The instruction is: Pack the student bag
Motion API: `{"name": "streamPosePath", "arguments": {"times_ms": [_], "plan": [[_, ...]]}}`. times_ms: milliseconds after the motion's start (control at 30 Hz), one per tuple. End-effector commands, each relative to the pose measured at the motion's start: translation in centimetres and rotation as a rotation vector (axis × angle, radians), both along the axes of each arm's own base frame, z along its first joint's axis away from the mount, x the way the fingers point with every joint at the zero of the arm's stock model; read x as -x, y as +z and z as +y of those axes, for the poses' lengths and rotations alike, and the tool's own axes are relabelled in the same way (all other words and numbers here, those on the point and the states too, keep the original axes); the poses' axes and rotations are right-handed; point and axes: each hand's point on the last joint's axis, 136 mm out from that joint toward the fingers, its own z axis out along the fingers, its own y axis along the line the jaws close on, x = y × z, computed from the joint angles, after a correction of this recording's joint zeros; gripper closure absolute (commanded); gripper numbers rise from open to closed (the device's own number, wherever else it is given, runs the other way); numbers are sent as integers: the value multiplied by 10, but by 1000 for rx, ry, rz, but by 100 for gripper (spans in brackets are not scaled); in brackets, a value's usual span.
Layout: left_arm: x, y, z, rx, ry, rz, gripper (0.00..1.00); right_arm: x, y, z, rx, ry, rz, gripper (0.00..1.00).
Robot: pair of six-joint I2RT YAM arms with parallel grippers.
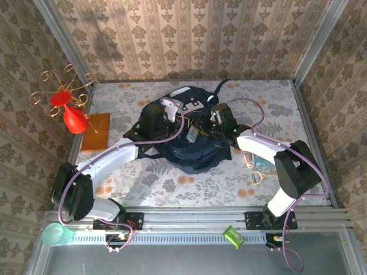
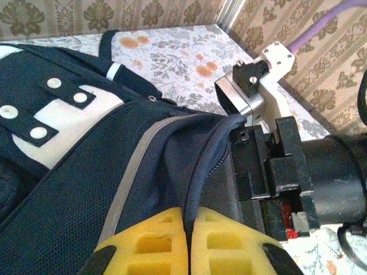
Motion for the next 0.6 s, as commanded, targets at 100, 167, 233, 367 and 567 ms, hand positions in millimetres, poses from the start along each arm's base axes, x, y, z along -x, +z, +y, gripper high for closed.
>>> {"name": "streamPosePath", "arguments": {"times_ms": [100, 167, 233, 367, 567], "plan": [[5, 86, -14, 216, -33, -143, 100, -28, 18, -6, -21, -260, -98, 46], [3, 88, -13, 219, -19, -146, 100, -32, 18, -3, -19, -279, -99, 39], [0, 86, -11, 210, 0, -147, 100, -32, 17, 2, -18, -258, -90, 32], [-7, 76, -1, 176, 46, -142, 100, -21, 14, 8, 11, -173, -89, 29], [-27, 58, 17, 153, 123, -111, 100, 21, 19, -8, 167, -11, -105, 28]]}}
